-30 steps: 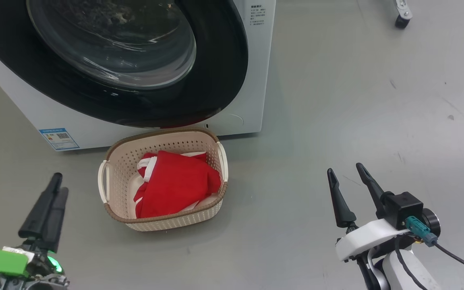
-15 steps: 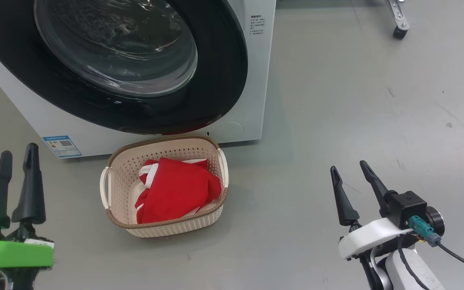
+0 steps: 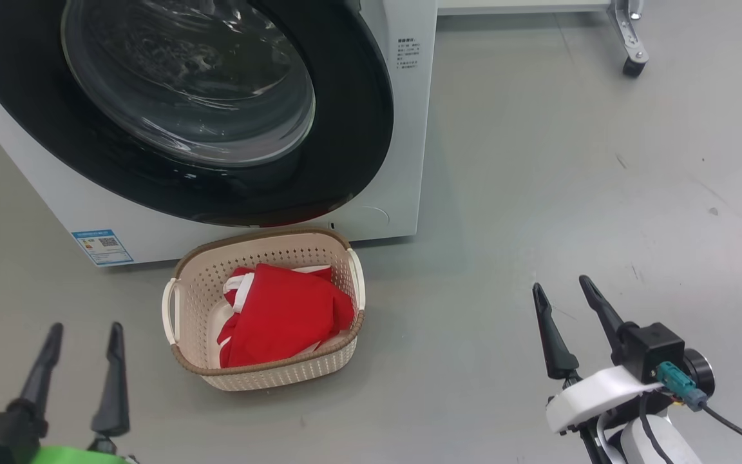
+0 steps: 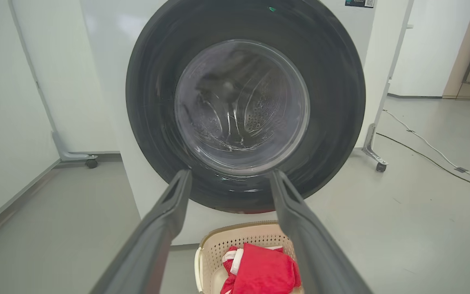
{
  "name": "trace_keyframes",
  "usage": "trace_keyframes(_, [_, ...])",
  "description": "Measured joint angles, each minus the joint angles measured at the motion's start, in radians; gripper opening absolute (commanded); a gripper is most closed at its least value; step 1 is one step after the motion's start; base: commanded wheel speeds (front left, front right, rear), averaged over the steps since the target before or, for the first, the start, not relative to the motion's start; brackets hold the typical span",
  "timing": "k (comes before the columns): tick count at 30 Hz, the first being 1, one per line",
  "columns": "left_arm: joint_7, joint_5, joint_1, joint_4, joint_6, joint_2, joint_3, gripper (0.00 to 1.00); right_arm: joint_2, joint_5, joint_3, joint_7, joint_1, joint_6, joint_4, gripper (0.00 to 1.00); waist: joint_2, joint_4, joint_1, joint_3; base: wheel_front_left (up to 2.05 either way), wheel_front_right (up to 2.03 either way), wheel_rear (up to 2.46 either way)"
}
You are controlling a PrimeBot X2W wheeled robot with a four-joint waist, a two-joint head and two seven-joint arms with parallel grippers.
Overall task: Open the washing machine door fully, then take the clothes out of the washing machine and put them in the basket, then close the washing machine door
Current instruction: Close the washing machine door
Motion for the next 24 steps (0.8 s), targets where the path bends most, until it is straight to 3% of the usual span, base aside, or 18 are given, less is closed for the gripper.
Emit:
trace_keyframes(10, [-0.051, 0.069, 0.03, 0.083, 0.07, -0.048, -0.061, 1.0, 0.002, -0.003, -0.005, 0.0, 0.041, 0.0, 0.01, 1.0, 0.0, 0.007, 0.0, -0.036, 0.0, 0.0, 0.0])
trace_keyframes(24, [-0.074, 0.097, 0.036, 0.15, 0.103, -0.078, -0.082, 1.0, 0.003, -0.008, -0.014, 0.0, 0.058, 0.0, 0.014, 1.0, 0.0, 0.007, 0.0, -0.049, 0.0, 0.0, 0.0])
